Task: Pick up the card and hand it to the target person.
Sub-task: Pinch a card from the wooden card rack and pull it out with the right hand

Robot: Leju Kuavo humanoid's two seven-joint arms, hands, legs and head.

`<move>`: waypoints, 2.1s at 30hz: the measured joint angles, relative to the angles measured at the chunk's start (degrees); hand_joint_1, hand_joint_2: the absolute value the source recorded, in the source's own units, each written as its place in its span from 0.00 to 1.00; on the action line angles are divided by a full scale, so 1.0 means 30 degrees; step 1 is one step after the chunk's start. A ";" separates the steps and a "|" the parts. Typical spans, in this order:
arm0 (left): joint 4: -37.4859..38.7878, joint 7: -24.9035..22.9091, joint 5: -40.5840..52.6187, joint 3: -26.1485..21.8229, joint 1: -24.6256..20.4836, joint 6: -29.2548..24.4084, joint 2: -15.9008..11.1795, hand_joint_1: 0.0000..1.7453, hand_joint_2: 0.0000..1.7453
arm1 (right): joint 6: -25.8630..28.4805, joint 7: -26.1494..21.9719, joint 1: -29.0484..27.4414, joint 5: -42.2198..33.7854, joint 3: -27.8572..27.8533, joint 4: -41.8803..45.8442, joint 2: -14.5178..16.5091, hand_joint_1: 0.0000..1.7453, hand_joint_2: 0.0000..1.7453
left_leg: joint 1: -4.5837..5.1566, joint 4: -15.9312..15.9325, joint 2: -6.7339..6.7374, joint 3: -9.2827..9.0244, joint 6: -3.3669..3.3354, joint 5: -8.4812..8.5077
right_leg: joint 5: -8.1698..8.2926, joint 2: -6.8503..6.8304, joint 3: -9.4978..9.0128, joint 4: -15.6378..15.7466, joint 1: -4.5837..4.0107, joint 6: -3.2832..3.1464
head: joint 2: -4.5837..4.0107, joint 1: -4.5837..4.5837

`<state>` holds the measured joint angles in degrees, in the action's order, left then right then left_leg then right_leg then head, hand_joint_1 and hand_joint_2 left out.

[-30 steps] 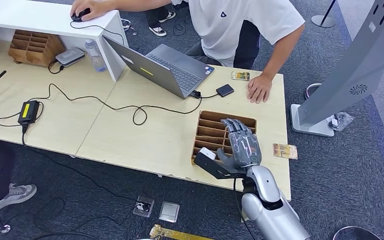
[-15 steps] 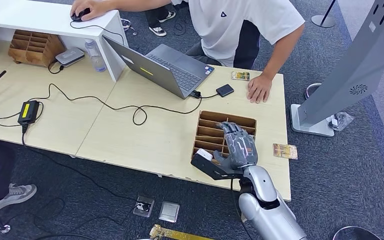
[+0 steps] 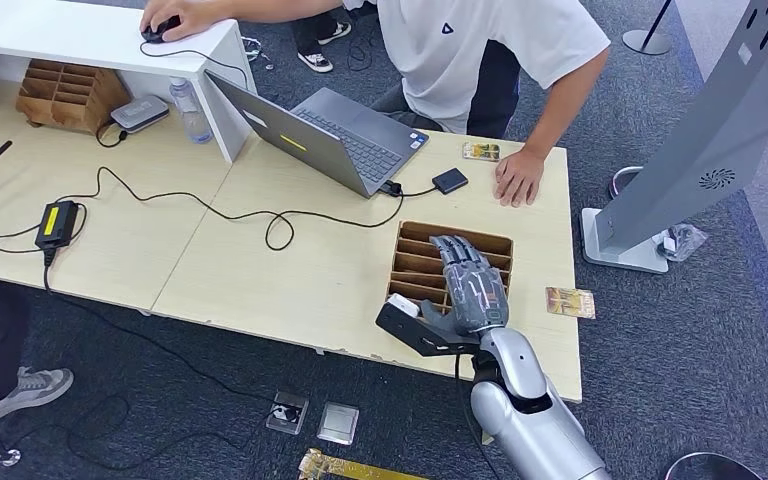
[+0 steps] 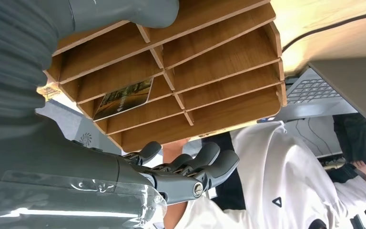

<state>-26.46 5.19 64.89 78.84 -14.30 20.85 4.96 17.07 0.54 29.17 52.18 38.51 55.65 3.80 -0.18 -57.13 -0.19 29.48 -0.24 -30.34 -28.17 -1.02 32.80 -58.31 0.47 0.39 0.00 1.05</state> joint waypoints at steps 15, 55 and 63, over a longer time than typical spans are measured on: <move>0.0630 -0.1137 -0.1909 -0.1204 0.0571 0.0277 -0.0242 0.00 1.00 | 0.0206 0.0341 0.0116 -0.0402 -0.0086 -0.0166 -0.0104 0.26 1.00 | 0.0000 0.0000 0.0013 -0.0006 0.0000 0.0000 | 0.0000 0.0008 0.0006 0.0000 0.0000 0.0000 | 0.0000 0.0000; 0.1577 -0.3381 -0.6116 -0.3535 0.1420 0.0206 -0.0583 0.00 1.00 | 0.1486 -0.0242 0.0992 -0.1116 -0.0106 -0.3084 -0.0340 0.27 1.00 | 0.0001 -0.0001 0.0025 -0.0019 0.0000 0.0000 | 0.0001 0.0022 0.0006 0.0001 0.0000 0.0000 | 0.0000 0.0000; 0.1685 -0.3831 -0.6937 -0.3802 0.1511 0.0029 -0.0639 0.00 1.00 | 0.1626 -0.0151 0.1066 -0.1162 -0.0146 -0.3526 -0.0377 0.27 1.00 | 0.0002 -0.0001 0.0027 -0.0026 0.0000 0.0000 | 0.0001 0.0031 0.0005 0.0002 0.0000 0.0000 | 0.0000 0.0002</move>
<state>-21.40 -6.31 44.08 67.44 -9.76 20.94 3.04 21.95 0.09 32.37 48.70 38.07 45.07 2.67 -0.17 -57.13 -0.11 29.40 -0.24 -30.34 -28.17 -0.92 32.81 -58.30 0.47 0.39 0.00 1.05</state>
